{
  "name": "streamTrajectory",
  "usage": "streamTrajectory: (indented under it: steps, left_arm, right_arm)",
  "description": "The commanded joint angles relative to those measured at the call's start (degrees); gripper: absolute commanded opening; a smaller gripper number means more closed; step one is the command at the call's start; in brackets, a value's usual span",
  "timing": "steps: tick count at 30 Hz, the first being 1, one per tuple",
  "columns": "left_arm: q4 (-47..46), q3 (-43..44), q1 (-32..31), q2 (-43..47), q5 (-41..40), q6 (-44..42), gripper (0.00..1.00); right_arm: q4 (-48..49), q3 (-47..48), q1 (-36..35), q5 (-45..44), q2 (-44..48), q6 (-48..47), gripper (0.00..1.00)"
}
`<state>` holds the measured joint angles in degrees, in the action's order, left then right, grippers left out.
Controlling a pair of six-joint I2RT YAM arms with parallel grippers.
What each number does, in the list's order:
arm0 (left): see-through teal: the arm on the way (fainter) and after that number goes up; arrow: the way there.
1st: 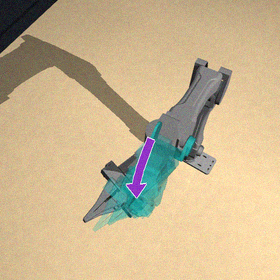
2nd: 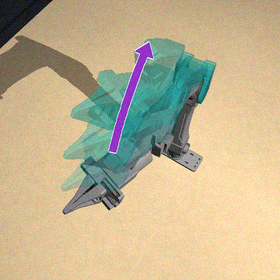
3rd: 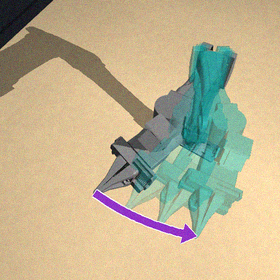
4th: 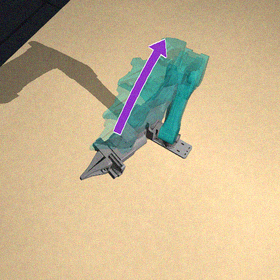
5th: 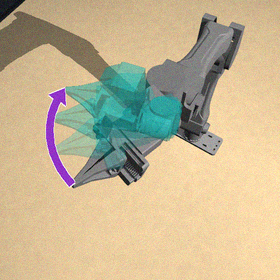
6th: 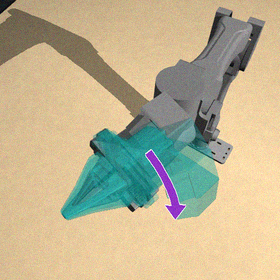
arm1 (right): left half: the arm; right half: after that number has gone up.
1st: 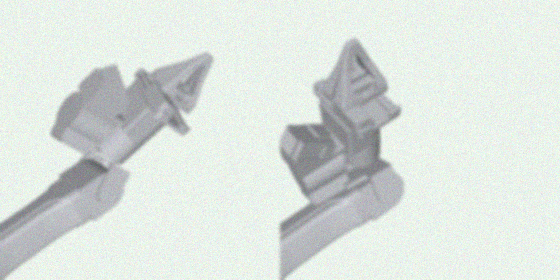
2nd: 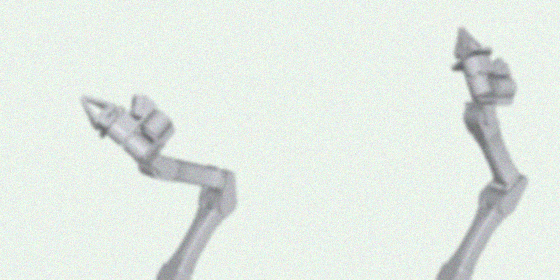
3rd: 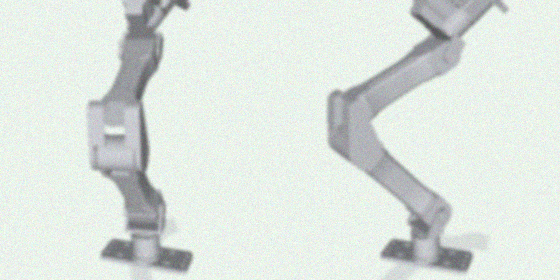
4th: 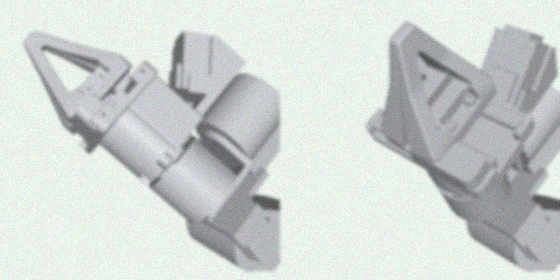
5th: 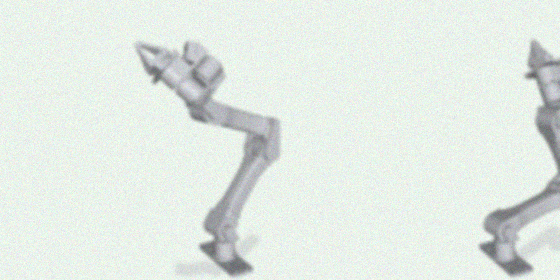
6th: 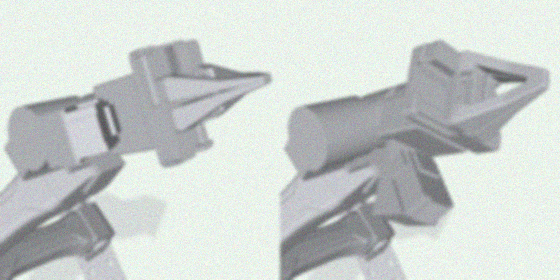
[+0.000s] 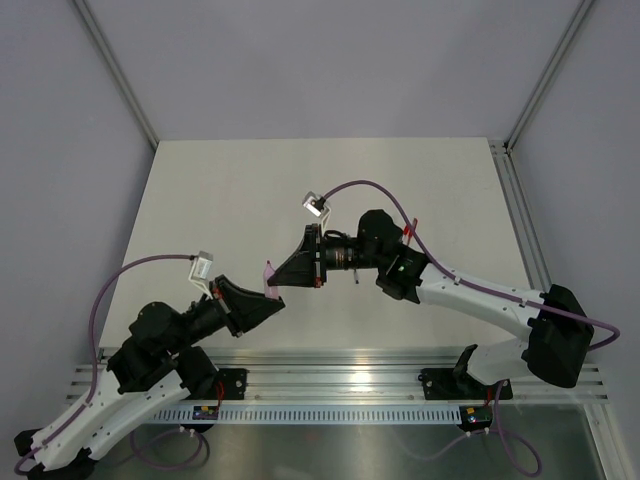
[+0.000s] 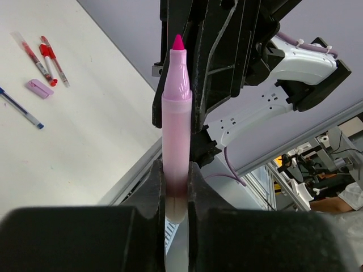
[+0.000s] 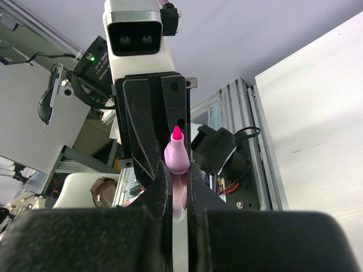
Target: Insert the pens into the pen caps
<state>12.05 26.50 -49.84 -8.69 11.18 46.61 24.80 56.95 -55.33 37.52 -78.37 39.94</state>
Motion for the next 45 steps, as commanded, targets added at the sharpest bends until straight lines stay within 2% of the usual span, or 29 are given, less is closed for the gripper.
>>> streamTrajectory:
  steps: [1, 2, 5, 6, 8, 10, 12, 16, 20, 23, 26, 29, 32, 38, 42, 45]
  left_arm:
    - [0.5, 2.4, -0.2, 0.5, 0.3, -1.8, 0.00]
    - [0.7, 2.7, -0.3, 0.6, -0.3, -2.0, 0.00]
    - [3.1, 4.2, -0.2, 0.9, -3.1, -3.7, 0.00]
    - [4.1, 4.9, -0.2, 0.9, -5.0, -4.2, 0.00]
    - [8.1, 6.4, -0.2, 0.8, -7.0, -6.4, 0.00]
    - [12.0, 8.7, -0.2, 0.8, -9.6, -8.5, 0.00]
    - [14.4, 10.4, -0.2, 0.5, -10.9, -11.2, 0.00]
    - [19.2, 14.2, -0.2, 0.2, -13.2, -14.2, 0.00]
    - [21.1, 15.2, -0.2, -0.2, -13.5, -16.5, 0.00]
    - [21.7, 14.6, -0.2, -0.8, -12.6, -18.2, 0.00]
    - [21.1, 12.7, -0.2, -0.4, -14.2, -19.6, 0.00]
    - [22.3, 13.1, -0.2, -0.5, -13.8, -20.6, 0.00]
    - [22.5, 12.9, -0.2, 0.6, -14.1, -20.8, 0.00]
    - [22.1, 12.3, -0.1, 2.4, -12.8, -20.6, 0.00]
    - [22.1, 12.3, 0.4, 2.5, -12.3, -20.6, 0.00]
    - [21.4, 12.0, 0.9, 2.4, -11.5, -20.8, 0.00]
  right_arm:
    - [1.0, 0.0, -0.8, -0.9, 1.5, 0.5, 0.01]
    - [0.3, -0.4, -0.9, -1.1, 1.5, 0.3, 0.02]
    - [-3.4, -1.9, -1.0, -6.9, 3.5, -1.6, 0.34]
    - [-5.1, -2.1, -0.9, -8.5, 4.3, -2.3, 0.49]
    - [-11.5, -2.3, -0.9, -11.8, 7.1, -3.6, 0.57]
    - [-19.0, -2.6, -0.9, -18.6, 10.9, -5.7, 0.58]
    - [-22.6, -3.9, -0.7, -24.9, 14.8, -7.1, 0.56]
    - [-30.1, -9.3, 5.3, -27.1, 20.1, -6.9, 0.40]
    - [-42.8, -7.8, 11.8, -37.5, 18.3, -9.5, 0.30]
    - [-47.9, -5.7, 13.9, -43.0, 13.4, -13.8, 0.28]
    - [-49.6, -3.5, 15.2, -45.3, 9.1, -16.9, 0.31]
    - [-51.5, 0.1, 18.0, -45.2, 3.2, -20.0, 0.39]
    - [-54.9, 4.9, 21.0, -43.6, -7.3, -24.5, 0.41]
    - [-58.3, 12.6, 23.8, -42.8, -18.9, -28.5, 0.54]
    - [-60.2, 15.5, 24.7, -44.0, -23.5, -29.5, 0.55]
    - [-60.5, 16.6, 25.5, -41.2, -26.3, -30.4, 0.55]
